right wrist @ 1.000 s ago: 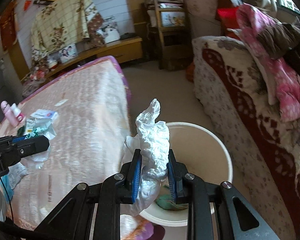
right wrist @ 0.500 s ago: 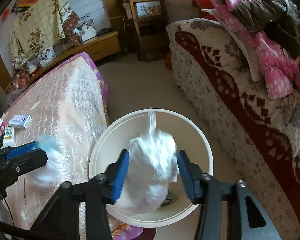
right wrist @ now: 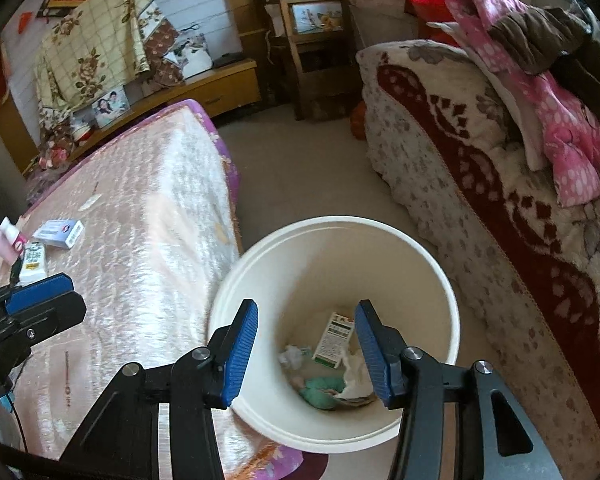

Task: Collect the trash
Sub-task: 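Carry the wrapper and tissue over the white bucket and open both grippers, then grasp the white printed snack packet with the left gripper while the right grasps the beige crumpled paper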

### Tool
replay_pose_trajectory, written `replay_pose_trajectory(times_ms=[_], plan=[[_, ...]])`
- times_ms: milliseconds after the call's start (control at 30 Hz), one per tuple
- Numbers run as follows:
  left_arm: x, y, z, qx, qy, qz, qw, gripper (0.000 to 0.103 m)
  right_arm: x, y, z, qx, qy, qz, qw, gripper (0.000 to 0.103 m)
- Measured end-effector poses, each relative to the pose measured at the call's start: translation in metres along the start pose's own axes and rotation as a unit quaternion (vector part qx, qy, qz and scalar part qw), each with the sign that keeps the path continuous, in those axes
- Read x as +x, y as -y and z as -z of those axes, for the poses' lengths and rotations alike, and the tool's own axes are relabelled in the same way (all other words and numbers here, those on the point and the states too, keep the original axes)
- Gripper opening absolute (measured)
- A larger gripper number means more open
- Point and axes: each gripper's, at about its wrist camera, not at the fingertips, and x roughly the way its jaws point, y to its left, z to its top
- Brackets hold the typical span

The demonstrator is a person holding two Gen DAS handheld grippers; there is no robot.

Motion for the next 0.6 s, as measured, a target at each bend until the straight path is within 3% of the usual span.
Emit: replay_pose_trajectory(times_ms=[333, 500, 600], plan=[[-0.036, -0.047, 0.015, -0.027, 0.016, -0.048, 0.9983, 0.04, -0.014, -0.055, -0.006, -0.037, 0.009, -0.029, 0.999, 0.05], [-0.058, -0.081, 0.025, -0.051, 0.022, -0.07, 0.996, 0.04, -0.014, -0.09, -0.006, -0.061, 0.007, -0.051, 0.997, 0.065], [-0.071, -0.106, 0.034, -0.065, 0.024, -0.087, 0.9938, 0.04, -0.012, -0.114, -0.005, -0.079, 0.003, -0.064, 0.995, 0.065]])
